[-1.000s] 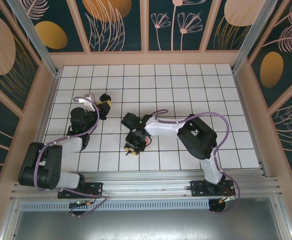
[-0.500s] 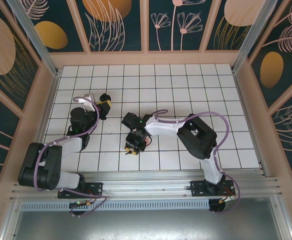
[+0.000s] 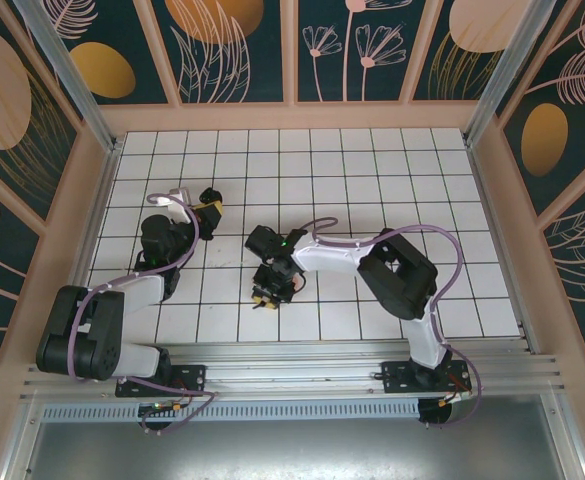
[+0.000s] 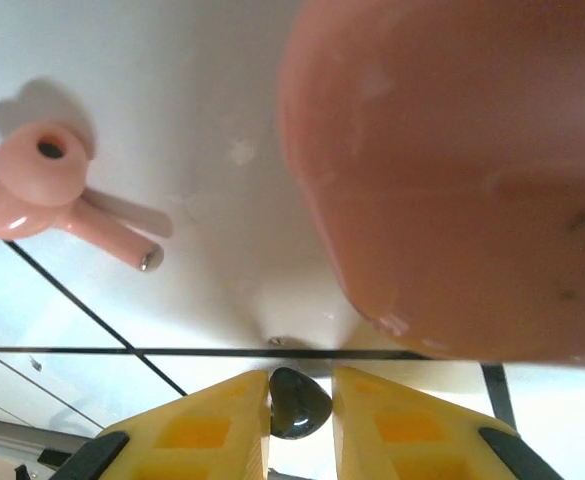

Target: Insert the wireless bluetooth earbuds into the charging case

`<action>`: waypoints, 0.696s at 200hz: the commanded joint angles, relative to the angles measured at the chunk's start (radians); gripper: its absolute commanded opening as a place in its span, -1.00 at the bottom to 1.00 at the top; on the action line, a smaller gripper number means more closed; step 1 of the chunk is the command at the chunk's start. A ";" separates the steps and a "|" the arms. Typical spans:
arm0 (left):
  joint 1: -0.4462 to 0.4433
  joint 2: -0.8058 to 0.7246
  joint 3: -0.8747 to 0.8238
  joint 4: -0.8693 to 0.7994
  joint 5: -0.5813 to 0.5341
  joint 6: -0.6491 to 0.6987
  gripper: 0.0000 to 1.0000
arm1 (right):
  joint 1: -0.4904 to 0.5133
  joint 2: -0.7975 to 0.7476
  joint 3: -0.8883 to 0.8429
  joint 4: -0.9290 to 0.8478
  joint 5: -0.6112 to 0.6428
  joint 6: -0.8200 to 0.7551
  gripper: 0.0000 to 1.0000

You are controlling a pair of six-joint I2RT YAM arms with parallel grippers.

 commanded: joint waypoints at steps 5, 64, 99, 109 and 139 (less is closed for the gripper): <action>0.006 -0.034 -0.003 -0.020 0.008 0.035 -0.84 | -0.002 -0.067 -0.011 -0.103 0.026 -0.121 -0.56; 0.007 -0.049 0.007 -0.044 0.016 0.049 -0.83 | -0.037 -0.141 -0.060 -0.293 0.060 -0.336 -0.57; 0.006 -0.054 0.010 -0.054 0.022 0.052 -0.83 | -0.093 -0.184 -0.110 -0.426 0.132 -0.477 -0.57; 0.006 -0.057 0.010 -0.055 0.026 0.053 -0.83 | -0.111 -0.187 -0.117 -0.460 0.163 -0.524 -0.57; 0.006 -0.056 0.012 -0.058 0.027 0.055 -0.83 | -0.146 -0.171 -0.116 -0.548 0.257 -0.673 -0.57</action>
